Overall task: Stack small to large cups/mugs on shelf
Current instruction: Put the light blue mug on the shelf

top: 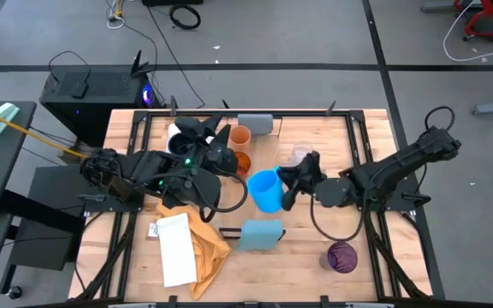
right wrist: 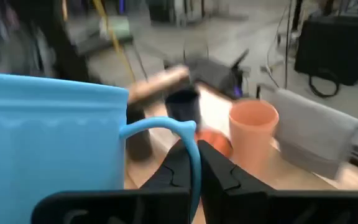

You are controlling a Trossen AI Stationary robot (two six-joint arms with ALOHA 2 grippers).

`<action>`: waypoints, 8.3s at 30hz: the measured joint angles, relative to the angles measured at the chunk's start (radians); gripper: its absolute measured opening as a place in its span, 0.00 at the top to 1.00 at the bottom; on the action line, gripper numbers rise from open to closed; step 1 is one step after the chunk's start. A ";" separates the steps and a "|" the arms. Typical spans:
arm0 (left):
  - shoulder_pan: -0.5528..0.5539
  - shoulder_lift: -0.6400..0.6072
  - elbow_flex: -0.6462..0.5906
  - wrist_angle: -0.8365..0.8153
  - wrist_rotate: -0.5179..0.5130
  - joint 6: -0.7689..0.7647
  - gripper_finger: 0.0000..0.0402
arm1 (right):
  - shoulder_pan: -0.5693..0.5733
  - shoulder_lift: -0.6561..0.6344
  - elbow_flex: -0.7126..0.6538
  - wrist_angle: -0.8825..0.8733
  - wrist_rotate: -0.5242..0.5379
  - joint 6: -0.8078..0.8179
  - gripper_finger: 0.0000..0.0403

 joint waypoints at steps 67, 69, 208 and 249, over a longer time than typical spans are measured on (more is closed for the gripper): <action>0.004 0.001 0.000 -0.029 0.009 -0.012 0.59 | -0.063 0.454 -0.312 0.330 0.376 0.430 0.97; 0.004 0.001 0.000 -0.029 0.009 -0.012 0.60 | -0.055 0.454 -0.317 0.338 0.400 0.416 0.97; 0.005 0.002 -0.001 -0.030 0.087 0.023 0.71 | 0.131 0.438 -0.358 0.344 0.308 0.206 0.82; 0.004 0.002 -0.001 -0.141 0.102 -0.069 0.73 | 0.091 0.290 -0.358 0.218 -0.079 0.038 0.65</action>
